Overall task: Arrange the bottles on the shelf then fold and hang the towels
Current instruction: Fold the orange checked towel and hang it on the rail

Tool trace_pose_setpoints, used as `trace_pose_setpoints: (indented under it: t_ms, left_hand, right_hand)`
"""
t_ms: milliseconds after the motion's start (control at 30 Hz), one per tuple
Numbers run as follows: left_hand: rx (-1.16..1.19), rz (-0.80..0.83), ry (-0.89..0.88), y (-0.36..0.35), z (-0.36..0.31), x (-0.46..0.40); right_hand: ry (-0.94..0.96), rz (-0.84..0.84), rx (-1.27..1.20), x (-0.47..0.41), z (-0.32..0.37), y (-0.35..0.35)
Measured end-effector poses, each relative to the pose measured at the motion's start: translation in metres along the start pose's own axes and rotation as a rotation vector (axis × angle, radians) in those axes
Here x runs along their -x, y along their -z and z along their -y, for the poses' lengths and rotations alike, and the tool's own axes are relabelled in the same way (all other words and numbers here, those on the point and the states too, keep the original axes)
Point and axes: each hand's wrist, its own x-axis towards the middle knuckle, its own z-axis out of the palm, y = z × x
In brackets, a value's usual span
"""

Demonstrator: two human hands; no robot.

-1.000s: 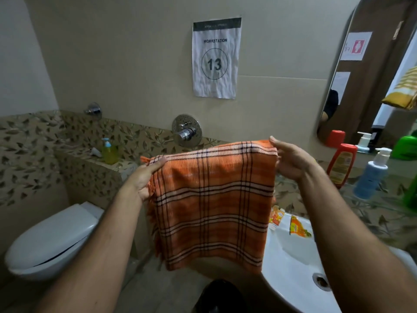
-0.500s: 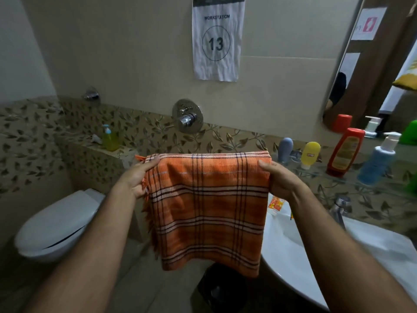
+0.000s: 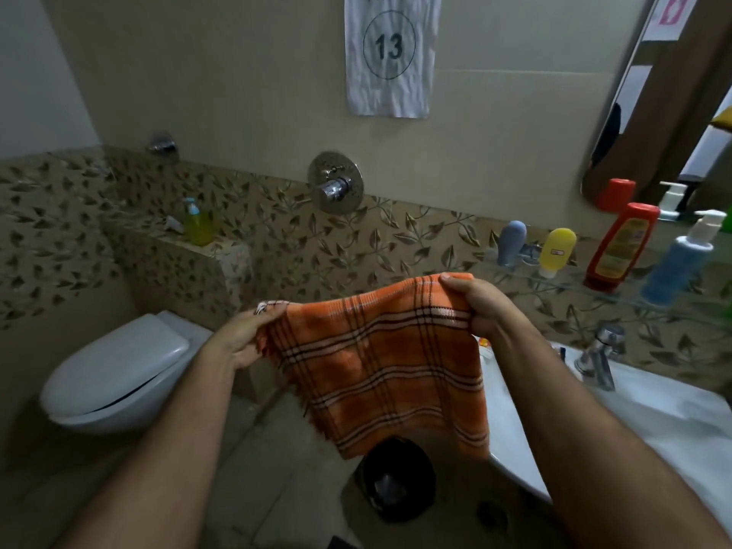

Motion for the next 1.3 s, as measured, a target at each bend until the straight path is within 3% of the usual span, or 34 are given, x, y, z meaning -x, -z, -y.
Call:
trace_pose_setpoints:
  t_ms: [67,200,333,533,633,733,900,1033,1167,1300]
  left_hand:
    - [0.021,0.0,-0.076,0.001,-0.002,-0.002]
    - [-0.188,-0.089,-0.279,-0.005,-0.002,-0.003]
    - [-0.253,-0.154,-0.312,-0.005,-0.01,-0.007]
    - [-0.311,-0.281,-0.305,-0.003,-0.03,-0.019]
    - [-0.394,-0.401,-0.297,-0.006,-0.039,-0.022]
    - [-0.425,-0.414,-0.343,-0.013,-0.045,-0.02]
    - [-0.616,-0.44,-0.425,-0.019,-0.054,-0.023]
    - [-0.637,-0.42,-0.442,-0.02,-0.06,-0.023]
    - [-0.705,-0.342,-0.433,-0.018,-0.069,-0.017]
    - [-1.056,-0.12,-0.278,-0.014,-0.071,-0.014]
  right_hand:
    - [-0.009,0.026,-0.003,0.001,0.005,0.003]
    - [-0.03,0.08,0.042,0.002,0.01,0.005]
    - [-0.024,0.116,0.151,0.0,0.012,0.013]
    - [-0.022,-0.108,0.766,-0.007,0.017,0.024]
    - [0.018,-0.191,0.781,-0.008,0.017,0.019]
    - [0.082,-0.218,0.69,-0.009,0.015,0.019]
    - [0.18,-0.12,0.439,-0.01,0.015,0.022]
    - [0.207,0.007,0.687,-0.012,0.017,0.026]
    - [0.368,-0.166,1.012,-0.017,0.012,0.021]
    - [0.363,-0.258,1.176,-0.02,0.011,0.021]
